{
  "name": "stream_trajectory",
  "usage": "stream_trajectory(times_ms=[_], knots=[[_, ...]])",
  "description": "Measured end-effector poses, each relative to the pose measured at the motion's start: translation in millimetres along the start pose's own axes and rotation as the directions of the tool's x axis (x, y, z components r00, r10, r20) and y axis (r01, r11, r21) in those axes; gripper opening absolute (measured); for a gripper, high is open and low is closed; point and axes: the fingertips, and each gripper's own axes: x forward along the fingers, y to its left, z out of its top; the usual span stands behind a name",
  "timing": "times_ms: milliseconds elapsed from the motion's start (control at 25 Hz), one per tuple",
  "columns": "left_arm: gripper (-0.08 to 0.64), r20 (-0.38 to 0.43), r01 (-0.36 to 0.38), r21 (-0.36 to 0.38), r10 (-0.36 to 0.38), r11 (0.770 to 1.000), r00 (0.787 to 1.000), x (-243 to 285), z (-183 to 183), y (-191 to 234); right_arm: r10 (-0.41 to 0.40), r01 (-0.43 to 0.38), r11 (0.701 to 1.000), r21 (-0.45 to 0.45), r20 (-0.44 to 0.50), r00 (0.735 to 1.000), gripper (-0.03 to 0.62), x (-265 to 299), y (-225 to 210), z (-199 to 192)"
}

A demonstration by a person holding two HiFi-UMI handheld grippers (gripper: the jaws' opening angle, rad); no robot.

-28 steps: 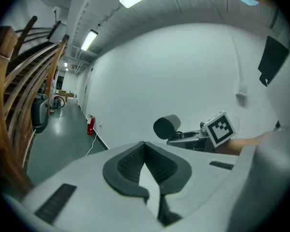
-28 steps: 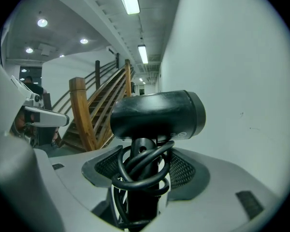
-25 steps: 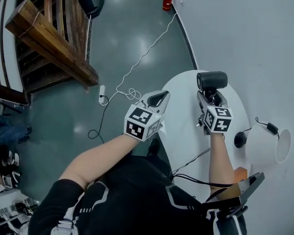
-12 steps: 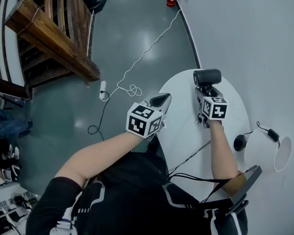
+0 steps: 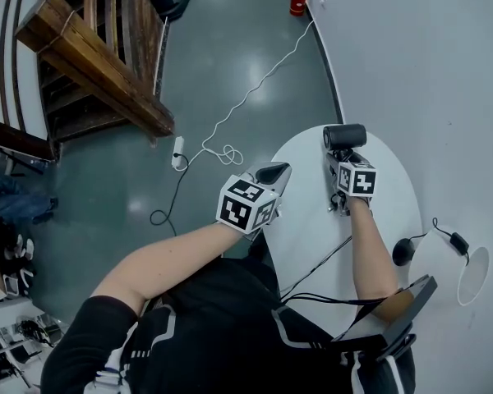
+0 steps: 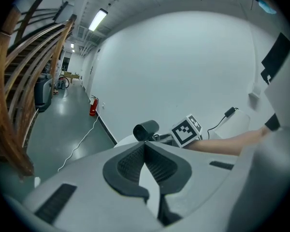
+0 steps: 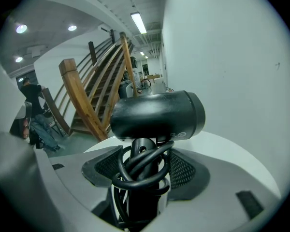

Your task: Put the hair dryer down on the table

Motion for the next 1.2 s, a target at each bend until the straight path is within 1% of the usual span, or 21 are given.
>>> stream_trajectory(times_ms=[320, 480, 560, 680, 760, 880, 1040, 1200], knots=[[0.005, -0.012, -0.001, 0.036, 0.002, 0.999, 1.0, 9.4, 2.2, -2.0, 0.011, -0.009, 0.999, 0.033, -0.059, 0.998, 0.302, 21.4, -10.0, -4.9], [0.005, -0.022, 0.005, 0.046, -0.004, 0.999, 1.0, 12.6, 0.3, -4.8, 0.004, 0.001, 0.999, 0.047, -0.103, 0.995, 0.302, 30.7, -14.5, -9.0], [0.005, -0.023, 0.002, 0.04, -0.001, 0.999, 1.0, 12.7, 0.2, -4.0, -0.002, 0.009, 0.999, 0.052, -0.124, 0.992, 0.302, 35.3, -16.0, -10.7], [0.005, -0.028, 0.01, 0.011, -0.009, 1.0, 1.0, 14.2, -3.1, -9.2, -0.004, 0.014, 0.998, 0.059, -0.151, 0.989, 0.302, 39.1, -19.2, -15.4], [0.005, -0.028, 0.02, 0.015, -0.019, 1.0, 0.999, 14.7, -4.9, -14.8, -0.007, 0.017, 0.998, 0.059, -0.161, 0.987, 0.302, 41.0, -20.6, -16.8], [0.005, -0.026, 0.015, 0.027, -0.014, 1.0, 1.0, 14.7, -3.3, -12.7, -0.017, 0.026, 0.998, 0.051, -0.166, 0.986, 0.302, 43.8, -20.5, -13.6], [0.005, -0.025, -0.004, 0.012, 0.004, 1.0, 1.0, 14.0, -2.2, -4.9, -0.015, 0.022, 0.999, 0.039, -0.179, 0.984, 0.304, 46.9, -16.4, -13.3], [0.005, -0.023, -0.005, 0.0, 0.005, 1.0, 1.0, 15.1, -3.1, -5.4, -0.011, 0.016, 0.999, 0.029, -0.18, 0.984, 0.304, 47.4, -16.1, -14.0]])
